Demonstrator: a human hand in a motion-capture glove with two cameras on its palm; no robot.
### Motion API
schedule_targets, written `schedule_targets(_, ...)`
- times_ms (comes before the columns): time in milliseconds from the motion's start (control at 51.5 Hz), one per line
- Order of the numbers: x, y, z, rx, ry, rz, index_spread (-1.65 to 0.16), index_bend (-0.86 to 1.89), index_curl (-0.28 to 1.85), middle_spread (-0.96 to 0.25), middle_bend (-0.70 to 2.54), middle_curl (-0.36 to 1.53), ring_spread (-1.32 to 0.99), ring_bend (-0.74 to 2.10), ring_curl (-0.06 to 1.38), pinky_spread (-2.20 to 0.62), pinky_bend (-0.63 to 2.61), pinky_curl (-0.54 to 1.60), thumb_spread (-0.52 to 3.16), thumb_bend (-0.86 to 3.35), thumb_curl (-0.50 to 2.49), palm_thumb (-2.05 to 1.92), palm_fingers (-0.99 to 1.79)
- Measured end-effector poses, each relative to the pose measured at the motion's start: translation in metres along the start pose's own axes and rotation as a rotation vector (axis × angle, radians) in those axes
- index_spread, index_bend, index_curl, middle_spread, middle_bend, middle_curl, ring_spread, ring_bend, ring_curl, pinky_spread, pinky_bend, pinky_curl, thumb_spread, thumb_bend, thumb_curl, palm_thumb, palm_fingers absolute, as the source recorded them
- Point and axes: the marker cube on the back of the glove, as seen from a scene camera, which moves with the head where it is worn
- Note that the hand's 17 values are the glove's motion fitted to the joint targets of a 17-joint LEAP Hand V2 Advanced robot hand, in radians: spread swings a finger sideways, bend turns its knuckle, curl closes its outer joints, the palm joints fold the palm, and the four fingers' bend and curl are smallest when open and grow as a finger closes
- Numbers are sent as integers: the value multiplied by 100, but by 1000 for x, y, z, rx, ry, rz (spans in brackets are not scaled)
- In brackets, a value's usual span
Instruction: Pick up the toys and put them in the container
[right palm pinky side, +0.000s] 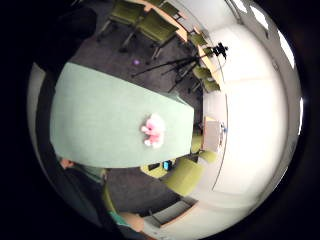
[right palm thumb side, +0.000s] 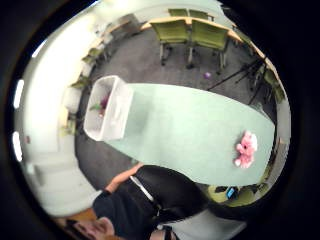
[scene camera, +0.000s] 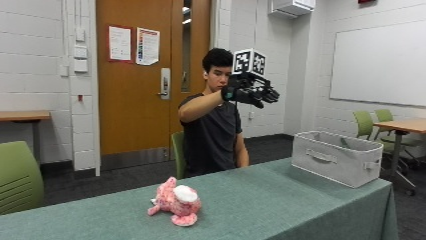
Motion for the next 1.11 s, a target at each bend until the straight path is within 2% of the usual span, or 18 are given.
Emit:
schedule_targets(39,32,6,10,3,58,87,-15,11,28,-6,25,42,-27,45,32,-10,75,35,85,-10,25,-13,1)
schedule_targets(272,158,42,77,-12,28,226,-19,16,29,-9,27,43,-32,48,33,-13,74,35,85,-10,23,-13,2)
schedule_targets(369,189,48,113,-27,-13,273,-20,17,30,-9,27,43,-34,45,32,-13,74,35,85,-10,22,-13,1)
schedule_targets(758,247,56,259,-198,-93,323,-22,15,31,-11,24,42,-37,39,31,-13,72,35,88,-8,21,-10,-4)
schedule_targets(1108,270,78,334,-297,-141,365,-23,7,25,-15,20,42,-39,35,31,-11,80,37,89,-7,22,-8,-9)
